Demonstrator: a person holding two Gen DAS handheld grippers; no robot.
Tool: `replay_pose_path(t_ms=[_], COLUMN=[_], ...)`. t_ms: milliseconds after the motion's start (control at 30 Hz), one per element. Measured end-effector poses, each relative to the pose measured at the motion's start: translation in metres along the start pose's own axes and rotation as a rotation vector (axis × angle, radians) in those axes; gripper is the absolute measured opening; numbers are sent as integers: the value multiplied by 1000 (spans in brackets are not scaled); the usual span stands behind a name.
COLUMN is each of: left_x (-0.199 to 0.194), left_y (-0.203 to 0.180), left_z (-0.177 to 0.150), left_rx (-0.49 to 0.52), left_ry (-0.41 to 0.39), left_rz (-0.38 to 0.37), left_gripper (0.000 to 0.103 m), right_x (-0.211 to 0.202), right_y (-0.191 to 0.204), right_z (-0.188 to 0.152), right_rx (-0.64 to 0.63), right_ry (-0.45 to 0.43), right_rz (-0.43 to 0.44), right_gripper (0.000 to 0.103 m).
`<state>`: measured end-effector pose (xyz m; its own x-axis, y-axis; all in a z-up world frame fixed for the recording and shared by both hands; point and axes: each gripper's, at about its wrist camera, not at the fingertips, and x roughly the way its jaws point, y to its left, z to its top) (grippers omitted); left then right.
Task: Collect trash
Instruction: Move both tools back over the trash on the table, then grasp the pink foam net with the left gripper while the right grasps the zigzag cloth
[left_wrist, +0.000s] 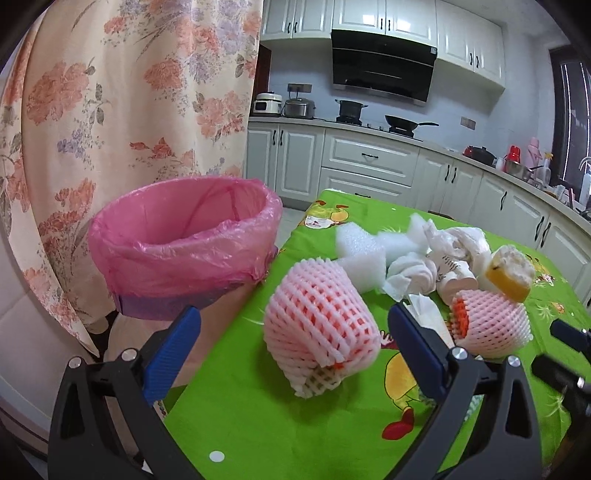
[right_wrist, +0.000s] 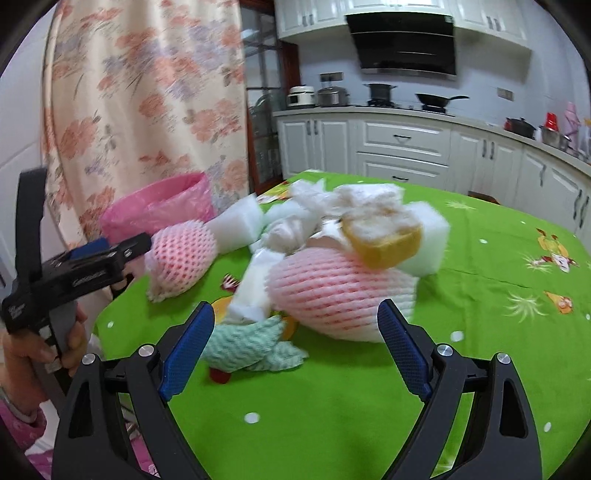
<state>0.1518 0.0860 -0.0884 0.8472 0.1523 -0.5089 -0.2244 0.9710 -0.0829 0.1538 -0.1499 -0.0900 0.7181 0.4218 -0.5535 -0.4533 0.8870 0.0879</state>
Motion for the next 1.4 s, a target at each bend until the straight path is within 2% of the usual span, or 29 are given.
replay_pose_path(t_ms=[200,333,500,633,733,800,933,1133,1200,1233,1300,1400], left_x=[1,2,12,15,20,24,37,58,58,58,55,51], left_y=[1,2,5,3,-3,-7,-15,-26,-27,-28,-28,-27], left_z=[-3,-4,-7,-7,-3,-2,3,0,-3,-5,-7,-7], left_rx=[39,58,45,45,54,53,61,88,99,105,118,133], left_ry=[-15,-13,29,33,39,47,69,115,109,105,91,76], left_rz=[35,34,7,-5,-18,-24,-34,-29,-26,-23,-31,-50], left_gripper=[98,98,98,98,98,94,91,71,58,55,39,31], right_x=[22,39,49,55,54,53,49,42,40,40,40,39], right_y=[20,24,27,30,29,30,34,21,16,14,13,15], right_z=[-11,-14,-14,-17,-18,-19,-21,-23,-24,-24,-24,-23], right_rx=[-26,-12,-7,-25,-28,-36,-65,-29,-10,-1,7,5], right_ry=[71,111,144,188,189,191,184,170,167,166,163,155], right_rz=[41,42,38,41,58,77,91,87,90,93,93,88], right_gripper=[82,78,74,60,51,44,39,38,38,38,38,38])
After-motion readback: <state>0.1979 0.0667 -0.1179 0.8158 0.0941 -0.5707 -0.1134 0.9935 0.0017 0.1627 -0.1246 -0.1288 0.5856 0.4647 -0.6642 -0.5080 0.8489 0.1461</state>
